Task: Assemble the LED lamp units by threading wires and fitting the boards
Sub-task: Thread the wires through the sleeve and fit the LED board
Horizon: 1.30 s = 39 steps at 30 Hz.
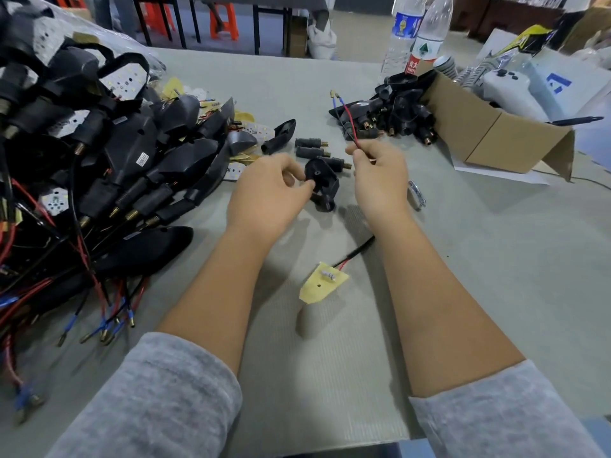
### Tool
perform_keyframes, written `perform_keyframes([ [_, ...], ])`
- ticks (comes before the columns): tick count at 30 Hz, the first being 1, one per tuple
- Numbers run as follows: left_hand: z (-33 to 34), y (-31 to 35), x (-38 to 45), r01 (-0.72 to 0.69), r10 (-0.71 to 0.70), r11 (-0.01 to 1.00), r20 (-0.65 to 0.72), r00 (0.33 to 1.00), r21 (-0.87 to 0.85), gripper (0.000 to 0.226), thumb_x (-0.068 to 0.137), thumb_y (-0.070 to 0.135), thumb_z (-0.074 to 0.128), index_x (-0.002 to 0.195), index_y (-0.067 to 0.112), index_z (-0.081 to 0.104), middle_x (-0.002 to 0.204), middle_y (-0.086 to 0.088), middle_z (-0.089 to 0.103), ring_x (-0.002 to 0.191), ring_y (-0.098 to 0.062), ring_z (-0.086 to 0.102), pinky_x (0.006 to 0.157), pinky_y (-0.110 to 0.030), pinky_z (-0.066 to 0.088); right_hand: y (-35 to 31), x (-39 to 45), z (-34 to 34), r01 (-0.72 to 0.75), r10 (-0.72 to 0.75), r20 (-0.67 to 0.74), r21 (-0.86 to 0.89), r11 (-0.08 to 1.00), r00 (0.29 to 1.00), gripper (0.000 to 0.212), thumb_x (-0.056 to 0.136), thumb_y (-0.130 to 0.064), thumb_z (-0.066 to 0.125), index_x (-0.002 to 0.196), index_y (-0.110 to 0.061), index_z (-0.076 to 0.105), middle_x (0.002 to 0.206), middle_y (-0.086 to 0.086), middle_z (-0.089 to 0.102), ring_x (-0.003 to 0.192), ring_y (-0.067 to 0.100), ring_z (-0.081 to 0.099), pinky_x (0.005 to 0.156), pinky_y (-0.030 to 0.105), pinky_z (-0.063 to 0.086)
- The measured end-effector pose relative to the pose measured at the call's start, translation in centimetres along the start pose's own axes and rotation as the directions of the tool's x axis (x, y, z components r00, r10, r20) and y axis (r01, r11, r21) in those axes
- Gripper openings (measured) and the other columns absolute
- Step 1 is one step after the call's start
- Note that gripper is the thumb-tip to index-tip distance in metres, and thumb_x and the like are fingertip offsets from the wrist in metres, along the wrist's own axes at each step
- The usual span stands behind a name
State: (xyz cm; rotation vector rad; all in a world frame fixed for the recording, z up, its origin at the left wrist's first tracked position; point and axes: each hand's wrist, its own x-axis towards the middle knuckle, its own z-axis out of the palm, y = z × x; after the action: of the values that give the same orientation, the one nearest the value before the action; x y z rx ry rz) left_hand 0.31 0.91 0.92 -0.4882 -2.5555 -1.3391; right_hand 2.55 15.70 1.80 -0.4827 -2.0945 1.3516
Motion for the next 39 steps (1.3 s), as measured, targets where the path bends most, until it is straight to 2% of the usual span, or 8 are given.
perform_keyframes([
  [4,0.3,0.2,0.4,-0.249,0.249,0.967,0.001,0.969,0.051,0.022,0.083,0.010,0.062,0.103,0.018,0.066,0.119,-0.004,0.058,0.115,-0.022,0.052,0.100,-0.031,0.038,-0.1,-0.2,0.3,0.017,-0.019,0.036,0.052,0.998,0.999,0.033,0.094,-0.002,0.041,0.108,-0.022,0.063,0.078,-0.007,0.059,0.068,-0.002,0.050,0.062,0.006,0.037],
  [10,1.4,-0.6,0.7,-0.296,0.224,0.927,0.292,0.930,0.230,0.041,0.094,0.028,0.056,0.135,0.028,0.054,0.157,-0.009,0.029,0.145,-0.028,0.023,0.116,-0.043,0.021,-0.2,-0.5,0.3,0.037,-0.041,0.078,0.056,0.998,0.996,0.020,0.098,-0.019,0.048,0.093,-0.021,0.068,0.070,-0.014,0.055,0.073,0.005,0.053,0.070,0.022,0.043],
  [17,1.9,-0.7,0.2,-0.109,0.083,0.977,0.145,0.986,0.185,0.038,0.087,0.055,0.058,0.091,0.017,0.063,0.144,-0.010,0.040,0.138,-0.023,0.024,0.109,-0.035,0.024,-0.8,-0.9,0.5,-0.151,0.119,0.213,0.139,0.979,0.970,0.025,0.099,-0.014,0.044,0.081,-0.018,0.060,0.075,0.000,0.063,0.053,0.009,0.054,0.045,0.016,0.043],
  [23,1.7,-0.7,0.0,-0.122,0.102,0.972,0.109,0.989,0.202,0.017,0.090,0.033,0.061,0.101,0.021,0.066,0.148,-0.014,0.033,0.139,-0.028,0.019,0.110,-0.037,0.022,-1.1,-1.3,1.1,-0.142,0.108,0.258,0.117,0.983,0.960,0.024,0.096,-0.009,0.046,0.080,-0.015,0.063,0.064,-0.003,0.052,0.052,0.009,0.046,0.048,0.019,0.036],
  [29,1.0,-0.6,0.0,-0.141,0.109,0.947,0.123,0.986,0.290,0.024,0.092,0.016,0.058,0.107,0.030,0.071,0.142,-0.014,0.042,0.134,-0.034,0.029,0.110,-0.042,0.029,-1.2,-1.2,0.8,-0.188,0.141,0.217,0.213,0.959,0.966,0.033,0.100,-0.027,0.048,0.076,-0.015,0.067,0.057,-0.003,0.045,0.046,0.007,0.037,0.045,0.017,0.028],
  [32,0.4,-0.9,0.2,-0.095,0.060,0.946,0.120,0.991,0.311,0.032,0.091,0.010,0.049,0.105,0.028,0.073,0.125,-0.010,0.058,0.120,-0.032,0.046,0.102,-0.041,0.039,-1.2,-1.4,0.5,-0.188,0.127,0.236,0.256,0.948,0.963,0.029,0.098,-0.023,0.054,0.073,-0.013,0.065,0.052,-0.008,0.043,0.049,0.007,0.036,0.046,0.015,0.029],
  [36,0.1,-0.2,0.1,0.049,-0.067,0.972,0.070,0.995,0.231,0.028,0.087,0.027,0.046,0.075,0.012,0.067,0.075,-0.010,0.064,0.086,-0.032,0.058,0.067,-0.036,0.046,-1.2,-1.4,0.2,-0.189,0.129,0.269,0.211,0.959,0.955,0.027,0.096,-0.018,0.057,0.070,-0.015,0.064,0.043,-0.016,0.044,0.051,0.009,0.036,0.048,0.017,0.031],
  [39,0.0,0.2,-0.1,0.049,-0.053,0.982,0.019,0.998,0.181,0.025,0.090,0.024,0.052,0.081,0.011,0.071,0.081,-0.011,0.069,0.086,-0.031,0.061,0.070,-0.036,0.048,-1.2,-1.4,0.3,-0.152,0.105,0.275,0.156,0.976,0.956,0.025,0.095,-0.016,0.058,0.071,-0.015,0.065,0.052,-0.011,0.049,0.054,0.009,0.041,0.050,0.018,0.035],
])
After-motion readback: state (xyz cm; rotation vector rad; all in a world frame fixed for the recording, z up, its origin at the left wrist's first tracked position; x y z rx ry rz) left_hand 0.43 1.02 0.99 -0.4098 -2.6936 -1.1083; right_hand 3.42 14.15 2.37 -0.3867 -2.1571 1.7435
